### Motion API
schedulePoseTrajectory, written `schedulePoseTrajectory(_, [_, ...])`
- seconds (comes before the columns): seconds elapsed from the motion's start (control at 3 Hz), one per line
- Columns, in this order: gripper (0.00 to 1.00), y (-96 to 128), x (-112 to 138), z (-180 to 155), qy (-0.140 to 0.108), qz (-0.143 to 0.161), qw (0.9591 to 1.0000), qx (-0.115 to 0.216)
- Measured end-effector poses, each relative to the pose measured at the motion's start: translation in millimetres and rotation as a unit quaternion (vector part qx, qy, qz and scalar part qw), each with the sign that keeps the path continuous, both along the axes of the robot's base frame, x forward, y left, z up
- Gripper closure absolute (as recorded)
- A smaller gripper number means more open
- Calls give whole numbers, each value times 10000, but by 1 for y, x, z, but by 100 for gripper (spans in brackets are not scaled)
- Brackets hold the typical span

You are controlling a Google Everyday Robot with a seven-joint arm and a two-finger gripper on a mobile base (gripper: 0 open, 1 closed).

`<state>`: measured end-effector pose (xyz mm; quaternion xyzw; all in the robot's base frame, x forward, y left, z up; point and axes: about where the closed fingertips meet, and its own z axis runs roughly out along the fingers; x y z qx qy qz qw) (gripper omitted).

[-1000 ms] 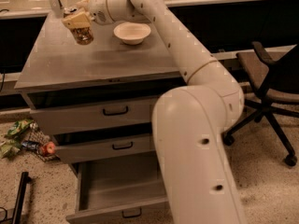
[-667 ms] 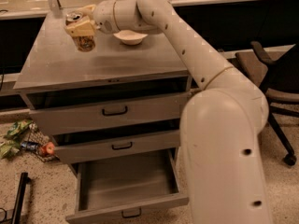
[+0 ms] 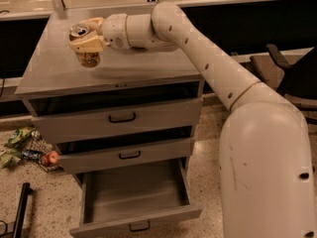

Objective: Place orange can into bottom drawer

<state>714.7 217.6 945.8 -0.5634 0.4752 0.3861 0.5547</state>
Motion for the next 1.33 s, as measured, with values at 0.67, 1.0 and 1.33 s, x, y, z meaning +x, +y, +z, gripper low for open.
schedulePoseTrajectory(0.67, [100, 30, -63, 10, 13, 775, 9970, 17])
schedulePoseTrajectory(1.0, [100, 34, -109, 8, 215, 975, 9950, -9])
schedulePoseTrajectory(1.33, [100, 32, -155, 6, 511, 914, 9945, -1])
